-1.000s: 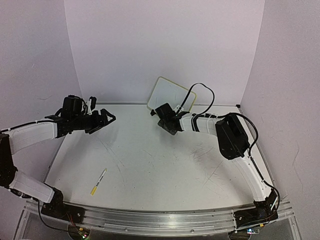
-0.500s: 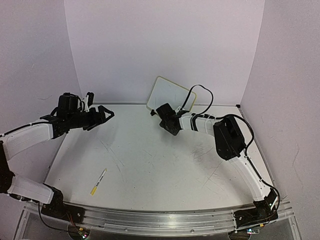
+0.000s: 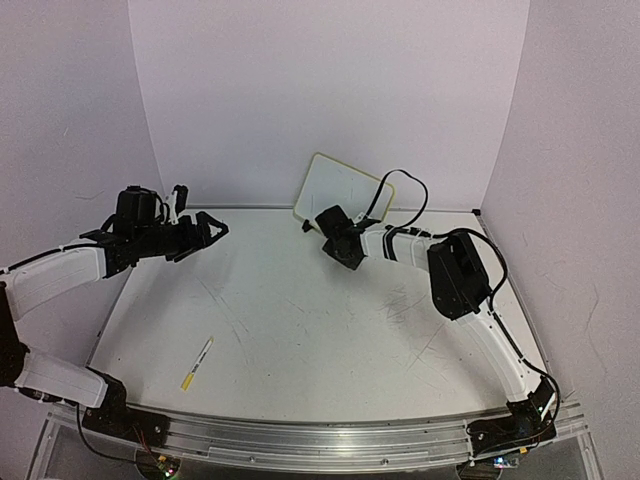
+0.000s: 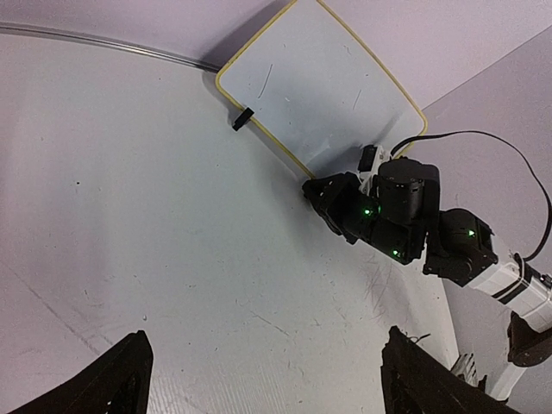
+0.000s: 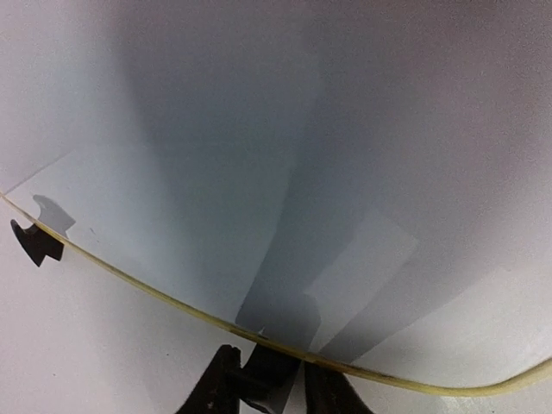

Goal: Write a sentence on the whiteboard
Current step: Move the whiteboard stand to the corner of the board, then adjust the whiteboard at the center of the board, then adjust the whiteboard stand at the center of the board.

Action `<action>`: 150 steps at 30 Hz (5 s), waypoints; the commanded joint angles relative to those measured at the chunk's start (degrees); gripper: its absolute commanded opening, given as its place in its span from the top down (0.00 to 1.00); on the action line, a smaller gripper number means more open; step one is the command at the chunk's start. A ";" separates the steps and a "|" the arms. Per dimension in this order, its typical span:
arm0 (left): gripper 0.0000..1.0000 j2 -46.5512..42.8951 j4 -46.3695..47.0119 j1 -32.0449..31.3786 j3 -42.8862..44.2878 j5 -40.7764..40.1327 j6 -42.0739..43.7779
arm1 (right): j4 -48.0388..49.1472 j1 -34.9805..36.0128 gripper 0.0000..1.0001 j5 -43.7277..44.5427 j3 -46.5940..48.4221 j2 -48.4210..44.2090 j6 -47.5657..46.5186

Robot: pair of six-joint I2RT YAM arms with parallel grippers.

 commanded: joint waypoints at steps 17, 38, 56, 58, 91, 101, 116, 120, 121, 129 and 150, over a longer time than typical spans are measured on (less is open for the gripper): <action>0.07 4.54 0.28 -0.25 2.66 0.72 -1.73 | 10.25 0.09 0.99 -7.44 -36.67 -23.74 -24.90; 0.08 16.53 32.57 -15.57 -8.36 2.31 -6.17 | 31.77 1.52 0.92 -20.11 -77.34 -50.46 -48.05; 0.51 36.20 44.93 -15.48 2.12 14.87 -2.44 | 33.65 1.52 0.34 -18.28 -87.58 -67.21 -43.27; 0.62 37.39 44.93 -15.49 2.96 14.29 -1.81 | 32.40 1.56 0.33 -17.17 -88.45 -70.31 -43.49; 0.34 38.11 44.99 -14.80 -0.41 13.13 7.63 | 29.73 1.52 0.30 -17.67 -87.66 -77.38 -42.97; 0.09 7.67 29.20 -13.25 -20.37 3.53 -7.21 | 32.20 1.52 0.02 -14.88 -85.07 -76.28 -49.17; 0.13 -6.66 -20.22 -13.29 -9.80 -16.55 -10.80 | 18.94 -1.93 0.34 -17.76 -73.20 -55.51 -49.23; 0.11 -7.70 -20.29 -13.27 -10.32 -16.54 -11.59 | 20.62 -2.00 0.35 -17.09 -73.74 -52.91 -49.67; 0.11 -7.69 -20.28 -13.27 -10.37 -16.70 -11.71 | 21.04 -2.00 0.35 -16.75 -73.60 -52.06 -49.73; 0.08 -7.22 -20.28 -13.27 -10.45 -16.66 -12.10 | 25.50 -1.98 0.51 -16.37 -72.40 -46.28 -48.84; 0.25 -7.48 -22.85 -13.37 -14.06 -18.11 -18.87 | 32.87 3.23 0.94 -12.84 -78.84 -48.96 -42.71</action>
